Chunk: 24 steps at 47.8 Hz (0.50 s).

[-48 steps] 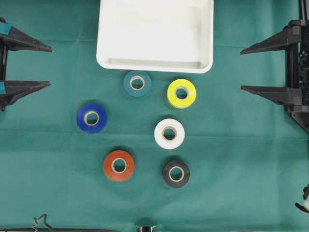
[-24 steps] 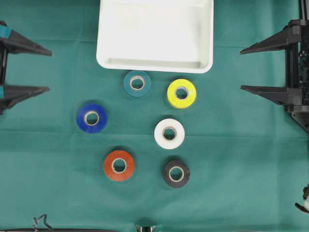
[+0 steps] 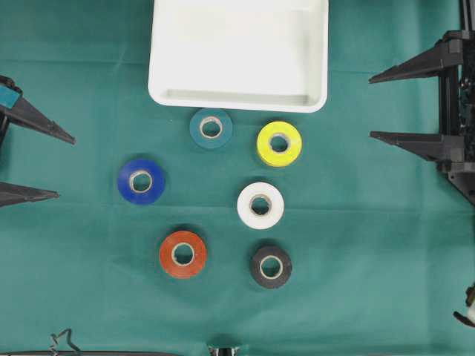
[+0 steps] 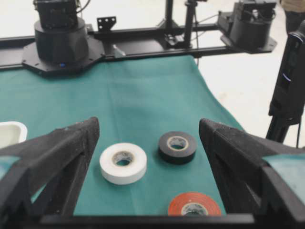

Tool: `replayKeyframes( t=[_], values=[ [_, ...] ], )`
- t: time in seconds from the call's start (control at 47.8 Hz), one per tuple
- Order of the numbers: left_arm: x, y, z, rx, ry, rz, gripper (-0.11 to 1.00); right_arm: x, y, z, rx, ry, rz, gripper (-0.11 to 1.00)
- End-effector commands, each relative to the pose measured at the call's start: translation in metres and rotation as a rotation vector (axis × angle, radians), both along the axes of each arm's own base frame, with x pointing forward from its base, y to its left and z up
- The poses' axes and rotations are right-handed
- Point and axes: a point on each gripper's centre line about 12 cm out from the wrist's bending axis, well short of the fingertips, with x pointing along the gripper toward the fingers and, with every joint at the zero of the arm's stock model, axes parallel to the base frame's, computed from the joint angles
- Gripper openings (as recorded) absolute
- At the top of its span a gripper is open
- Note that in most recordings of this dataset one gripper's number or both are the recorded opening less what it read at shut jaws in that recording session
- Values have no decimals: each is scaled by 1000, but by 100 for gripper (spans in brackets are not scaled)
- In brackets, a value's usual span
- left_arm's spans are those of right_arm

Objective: Pick up the tape from a random location and place it into the white case.

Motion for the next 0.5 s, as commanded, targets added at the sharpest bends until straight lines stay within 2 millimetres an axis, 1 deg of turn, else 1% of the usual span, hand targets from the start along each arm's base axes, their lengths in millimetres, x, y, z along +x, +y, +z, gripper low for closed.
replayKeyframes(
  t=[0.0,0.125,0.209,0.293,0.397,0.481],
  values=[
    [2,-1,9,-7,-20,-1,100,3,0,11,1,-29,-2,92],
    [6,0,8,-5,-15,6,100,3,0,10,0,-25,-1,92],
    [14,0,5,-1,0,16,100,3,0,10,0,-25,-1,92],
    [27,-2,6,3,12,20,100,3,0,10,-2,-28,-1,92],
    [45,-6,11,13,27,20,100,3,0,11,0,-29,-1,92],
    [64,-10,13,21,49,20,100,4,0,11,0,-32,-1,92]
  ],
)
